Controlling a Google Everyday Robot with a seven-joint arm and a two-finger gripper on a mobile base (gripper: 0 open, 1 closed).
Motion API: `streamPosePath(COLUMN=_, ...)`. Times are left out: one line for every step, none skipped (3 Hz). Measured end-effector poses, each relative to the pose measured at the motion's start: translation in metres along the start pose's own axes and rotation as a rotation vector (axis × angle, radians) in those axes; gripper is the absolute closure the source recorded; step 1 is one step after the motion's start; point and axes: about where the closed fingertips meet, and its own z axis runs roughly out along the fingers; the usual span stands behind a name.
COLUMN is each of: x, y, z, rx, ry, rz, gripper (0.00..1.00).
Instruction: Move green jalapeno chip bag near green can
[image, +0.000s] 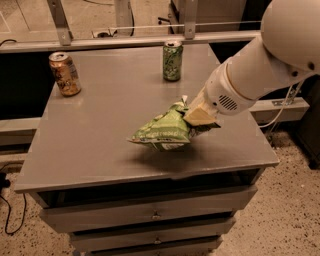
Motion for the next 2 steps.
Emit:
streamPosePath(x=0.0, y=0.0, z=-0.001, rx=0.006, ry=-0.001, rz=0.002, gripper=1.0)
streamPosePath(x=0.004, y=-0.017, z=-0.005, rx=0.061, ry=-0.027, rz=-0.002, gripper=1.0)
